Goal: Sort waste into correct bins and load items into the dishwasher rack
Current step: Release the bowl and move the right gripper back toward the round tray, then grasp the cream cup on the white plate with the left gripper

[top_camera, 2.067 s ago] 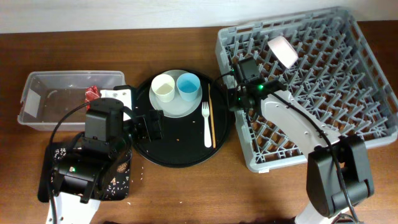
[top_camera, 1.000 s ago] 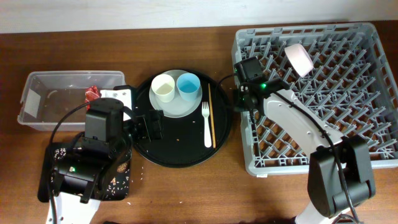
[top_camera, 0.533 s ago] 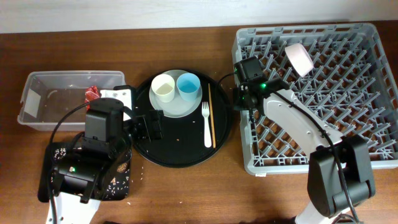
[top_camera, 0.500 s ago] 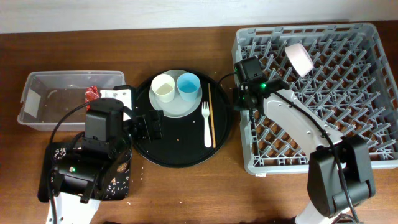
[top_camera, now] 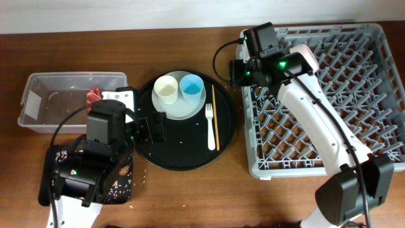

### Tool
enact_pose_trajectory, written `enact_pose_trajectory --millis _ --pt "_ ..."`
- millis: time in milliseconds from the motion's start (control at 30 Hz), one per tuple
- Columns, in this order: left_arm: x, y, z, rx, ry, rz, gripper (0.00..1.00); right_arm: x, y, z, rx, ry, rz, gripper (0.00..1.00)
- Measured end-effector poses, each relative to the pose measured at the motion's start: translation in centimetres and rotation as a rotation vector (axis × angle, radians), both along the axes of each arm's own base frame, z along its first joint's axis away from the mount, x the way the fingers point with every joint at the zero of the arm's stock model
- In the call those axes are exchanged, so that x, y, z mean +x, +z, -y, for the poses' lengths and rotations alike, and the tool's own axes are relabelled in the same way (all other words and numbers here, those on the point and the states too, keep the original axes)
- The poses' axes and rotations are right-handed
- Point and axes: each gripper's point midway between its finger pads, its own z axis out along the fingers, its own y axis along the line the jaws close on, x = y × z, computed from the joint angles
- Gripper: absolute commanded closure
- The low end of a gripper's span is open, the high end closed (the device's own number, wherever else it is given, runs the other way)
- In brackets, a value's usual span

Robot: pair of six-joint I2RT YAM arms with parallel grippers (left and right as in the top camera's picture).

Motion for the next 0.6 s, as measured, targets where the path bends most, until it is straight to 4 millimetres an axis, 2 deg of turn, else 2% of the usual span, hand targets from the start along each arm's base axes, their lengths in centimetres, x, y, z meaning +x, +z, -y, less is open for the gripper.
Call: enact_pose_trajectory --millis 33,200,233,267,300,333,367,433,467,533,567,600 --pt "0.0 0.0 0.0 0.0 0.0 0.0 0.01 -0.4 -0.2 -0.2 0.007 0.012 -0.017 0.03" --pt "0.0 0.0 0.0 0.0 0.0 -0.001 0.01 -0.6 -0.2 -0.6 0.026 0.031 -0.027 0.01" --pt "0.0 0.0 0.0 0.0 0.0 0.0 0.04 -0.6 -0.2 -0.6 0.027 0.031 -0.028 0.01" --pt "0.7 0.8 0.1 -0.009 0.002 0.042 0.34 -0.6 -0.2 -0.7 0.029 0.033 -0.028 0.01" --pt "1.1 1.3 0.2 -0.016 0.003 0.068 0.37 -0.7 -0.2 -0.6 0.029 0.032 -0.03 0.01" --pt "1.6 1.9 0.2 -0.021 0.009 0.101 0.3 -0.7 -0.2 -0.7 0.029 0.033 -0.029 0.01" --pt "2.3 2.2 0.1 -0.021 0.027 0.121 0.29 -0.7 -0.2 -0.6 0.028 0.033 -0.031 0.01" --pt "4.7 0.6 0.0 -0.01 0.08 0.093 0.29 -0.7 -0.2 -0.6 0.029 0.032 -0.031 0.01" --pt "6.5 -0.3 0.4 -0.016 0.096 0.094 0.29 -0.7 -0.3 -0.6 0.028 0.033 -0.034 0.01" --pt "8.6 -3.7 0.8 0.007 0.109 0.007 0.28 -0.8 -0.3 -0.7 0.031 0.034 -0.034 0.01" --pt "11.1 -5.0 1.4 0.019 0.113 -0.031 0.28 -0.7 -0.2 -0.7 0.031 0.034 -0.032 0.01" --pt "11.9 -6.0 1.7 0.027 0.113 -0.058 0.28 -0.8 -0.2 -0.7 0.031 0.035 -0.034 0.01"
